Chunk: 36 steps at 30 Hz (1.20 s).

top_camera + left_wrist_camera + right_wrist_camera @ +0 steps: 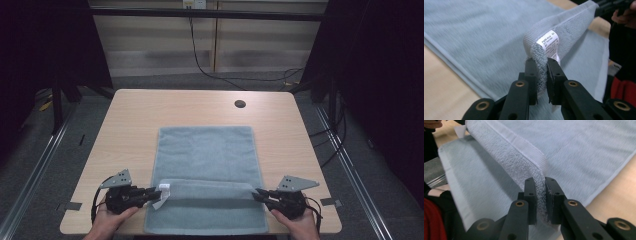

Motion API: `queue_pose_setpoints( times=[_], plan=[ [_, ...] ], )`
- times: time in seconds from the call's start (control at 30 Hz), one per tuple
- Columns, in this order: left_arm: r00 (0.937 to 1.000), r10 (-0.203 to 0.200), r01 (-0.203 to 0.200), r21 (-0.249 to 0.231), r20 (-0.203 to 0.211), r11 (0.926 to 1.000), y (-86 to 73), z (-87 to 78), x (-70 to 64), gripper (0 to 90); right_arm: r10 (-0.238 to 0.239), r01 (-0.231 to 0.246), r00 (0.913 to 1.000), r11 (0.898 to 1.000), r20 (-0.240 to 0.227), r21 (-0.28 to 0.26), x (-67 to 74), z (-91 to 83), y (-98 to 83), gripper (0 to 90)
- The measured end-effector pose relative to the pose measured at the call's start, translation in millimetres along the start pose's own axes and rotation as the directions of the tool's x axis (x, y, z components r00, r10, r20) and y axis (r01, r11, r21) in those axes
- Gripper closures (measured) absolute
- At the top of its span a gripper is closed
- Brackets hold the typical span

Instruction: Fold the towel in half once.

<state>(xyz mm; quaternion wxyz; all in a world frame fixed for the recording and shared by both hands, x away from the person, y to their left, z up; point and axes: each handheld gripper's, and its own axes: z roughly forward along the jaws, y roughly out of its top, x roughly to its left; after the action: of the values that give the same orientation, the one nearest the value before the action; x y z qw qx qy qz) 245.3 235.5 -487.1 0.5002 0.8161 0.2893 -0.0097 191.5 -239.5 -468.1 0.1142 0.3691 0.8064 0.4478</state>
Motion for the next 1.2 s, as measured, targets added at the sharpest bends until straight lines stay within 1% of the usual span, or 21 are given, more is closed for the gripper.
queue_pose_setpoints(
  times=[0.07,0.17,0.2,0.23,0.27,0.33,0.37,0.4,0.47,0.5,0.53,0.57,0.63,0.7,0.77,0.87,0.97,1.03,1.1,1.17,1.2],
  plan=[
    [0.9999,0.009,-0.009,0.010,0.008,0.9999,-3.2,-2.3,-4.2,77.8,-0.001,0.001,1.0000,1.000,-0.006,0.019,4.7,-1.5,-6.2,78.3],
    [0.9996,0.025,-0.025,0.006,0.015,0.9997,-6.8,-7.2,-12.6,74.7,0.007,-0.006,0.9995,1.000,-0.031,0.009,11.0,-5.6,-11.3,73.3],
    [0.9996,0.022,-0.022,0.003,0.018,0.9997,-7.3,-8.6,-13.9,73.4,0.008,-0.008,0.9995,1.000,-0.031,0.011,14.0,-7.8,-12.4,70.3],
    [0.9992,0.026,-0.026,0.001,0.032,0.9997,-8.0,-11.1,-15.5,73.5,0.009,-0.009,0.9994,1.000,-0.033,0.011,15.8,-9.2,-12.8,69.2],
    [0.9990,0.032,-0.032,-0.001,0.030,0.9995,-8.3,-12.8,-16.0,73.6,0.006,-0.005,0.9994,1.000,-0.035,0.009,18.5,-11.5,-13.5,66.3],
    [0.9992,0.016,-0.015,-0.027,0.037,0.9995,-8.3,-18.1,-16.9,70.7,-0.002,0.002,0.9997,1.000,-0.023,0.006,22.1,-15.2,-13.4,62.9],
    [0.9992,0.016,-0.014,-0.039,0.037,0.9991,-8.0,-19.8,-17.0,68.9,0.008,-0.008,0.9995,1.000,-0.029,-0.005,22.9,-17.5,-13.2,61.2],
    [0.9992,0.019,-0.017,-0.044,0.034,0.9989,-7.3,-21.9,-16.8,68.9,0.014,-0.015,0.9993,1.000,-0.033,-0.013,23.2,-18.9,-12.8,60.2],
    [0.9995,0.016,-0.014,-0.056,0.029,0.9983,-5.2,-23.4,-14.9,68.3,0.012,-0.012,0.9998,1.000,-0.018,-0.018,22.9,-22.2,-10.4,59.7],
    [0.9997,0.018,-0.018,-0.056,0.016,0.9983,-2.8,-22.2,-12.7,67.9,0.011,-0.012,0.9998,1.000,-0.017,-0.025,21.3,-23.0,-9.1,59.5],
    [0.9997,0.016,-0.015,-0.056,0.019,0.9983,-0.3,-20.4,-11.4,67.7,0.013,-0.013,0.9998,0.999,-0.013,-0.029,18.6,-22.4,-7.3,59.4],
    [0.9996,0.027,-0.026,-0.051,0.013,0.9984,2.1,-19.0,-9.5,67.0,0.012,-0.012,0.9999,0.999,-0.009,-0.030,15.7,-20.7,-5.6,59.4],
    [0.9997,0.024,-0.024,-0.049,-0.001,0.9985,9.6,-14.5,-4.5,65.2,0.019,-0.020,0.9998,0.999,-0.009,-0.028,9.2,-15.6,-1.6,59.2],
    [0.9999,0.012,-0.012,-0.063,-0.003,0.9979,18.0,-10.6,1.3,62.3,0.020,-0.020,0.9998,0.999,-0.010,-0.027,0.4,-6.7,4.1,59.2],
    [0.9999,0.010,-0.011,-0.071,-0.014,0.9974,27.0,-7.6,6.4,61.6,0.023,-0.023,0.9996,1.000,-0.019,-0.019,-9.1,3.7,10.4,59.3],
    [0.9997,0.010,-0.012,-0.086,-0.023,0.9962,39.4,-2.7,14.5,59.6,0.019,-0.019,0.9997,1.000,-0.014,-0.005,-22.9,19.1,20.4,59.5],
    [0.9991,0.009,-0.012,-0.072,-0.042,0.9973,48.4,6.9,25.3,59.0,0.020,-0.020,0.9997,1.000,-0.015,-0.007,-34.9,32.7,32.8,59.5],
    [0.9987,-0.012,0.009,-0.046,-0.051,0.9989,51.8,17.9,34.9,59.0,0.023,-0.023,0.9997,1.000,-0.013,-0.011,-40.7,39.9,39.7,59.3],
    [0.9969,-0.027,0.026,-0.009,-0.073,0.9996,55.7,31.2,48.0,58.0,0.027,-0.027,0.9996,0.999,-0.002,-0.019,-49.0,50.2,47.4,58.5],
    [0.9953,-0.045,0.044,-0.018,-0.086,0.9989,59.6,39.7,58.4,57.4,0.030,-0.030,0.9995,0.999,0.005,-0.017,-55.9,60.0,52.8,58.3],
    [0.9944,-0.046,0.046,-0.003,-0.095,0.9989,61.6,42.9,62.0,57.8,0.034,-0.034,0.9994,0.999,0.009,-0.017,-60.6,67.4,56.1,58.4]
  ],
)
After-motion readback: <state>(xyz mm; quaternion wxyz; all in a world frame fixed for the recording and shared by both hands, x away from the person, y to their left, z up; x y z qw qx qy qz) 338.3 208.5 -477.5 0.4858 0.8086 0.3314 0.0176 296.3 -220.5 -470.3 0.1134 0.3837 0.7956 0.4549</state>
